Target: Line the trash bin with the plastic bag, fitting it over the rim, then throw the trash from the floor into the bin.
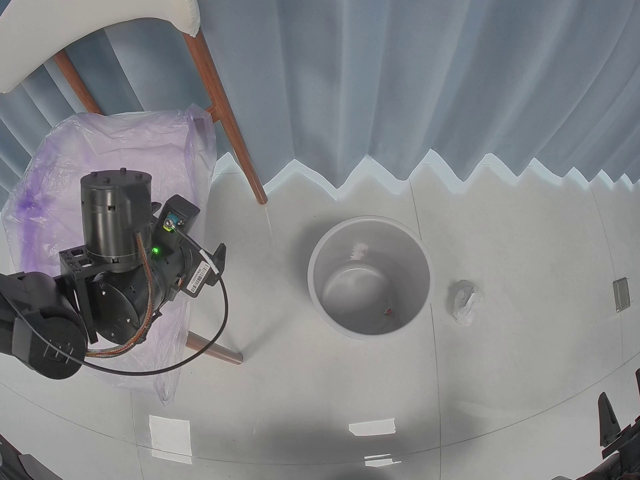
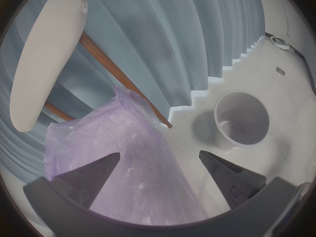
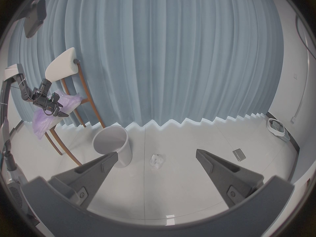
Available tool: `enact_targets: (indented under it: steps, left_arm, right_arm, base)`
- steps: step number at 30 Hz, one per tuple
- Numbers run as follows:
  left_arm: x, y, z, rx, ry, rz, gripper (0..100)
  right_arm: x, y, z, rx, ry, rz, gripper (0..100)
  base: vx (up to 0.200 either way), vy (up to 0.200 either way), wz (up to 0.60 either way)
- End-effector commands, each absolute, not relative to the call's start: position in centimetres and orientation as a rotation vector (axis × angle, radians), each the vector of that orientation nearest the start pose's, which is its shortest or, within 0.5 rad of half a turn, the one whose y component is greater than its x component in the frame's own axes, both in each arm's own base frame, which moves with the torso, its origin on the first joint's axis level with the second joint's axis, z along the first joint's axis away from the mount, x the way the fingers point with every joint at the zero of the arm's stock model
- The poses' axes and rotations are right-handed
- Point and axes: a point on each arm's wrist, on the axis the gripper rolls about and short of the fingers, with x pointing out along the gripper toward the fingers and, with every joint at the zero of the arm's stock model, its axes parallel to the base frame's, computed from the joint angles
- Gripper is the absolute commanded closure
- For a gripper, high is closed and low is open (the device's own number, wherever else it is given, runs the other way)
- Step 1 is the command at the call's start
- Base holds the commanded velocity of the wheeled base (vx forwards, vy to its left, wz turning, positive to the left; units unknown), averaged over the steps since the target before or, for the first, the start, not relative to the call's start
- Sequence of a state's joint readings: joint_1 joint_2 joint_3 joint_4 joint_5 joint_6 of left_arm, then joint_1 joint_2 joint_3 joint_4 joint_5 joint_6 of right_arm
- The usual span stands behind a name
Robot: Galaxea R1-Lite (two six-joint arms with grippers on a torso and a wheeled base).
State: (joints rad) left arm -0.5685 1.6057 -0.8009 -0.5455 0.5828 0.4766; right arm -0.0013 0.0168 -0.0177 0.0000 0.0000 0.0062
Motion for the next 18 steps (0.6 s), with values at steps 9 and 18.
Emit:
enact_targets:
  steps: [9, 18]
  left_arm:
    - [25.0, -13.8, 19.5, 0.625, 0.241, -0.023, 100]
    - [24.6, -12.9, 20.2, 0.593, 0.223, -0.002, 100]
  right_arm:
    - [-2.3, 0.0, 7.6, 0.005, -0.002, -0.002, 0]
    - [-2.3, 0.0, 7.6, 0.005, -0.002, -0.002, 0]
  base:
    - [0.0, 0.0, 0.0]
    - [0.0, 0.0, 0.0]
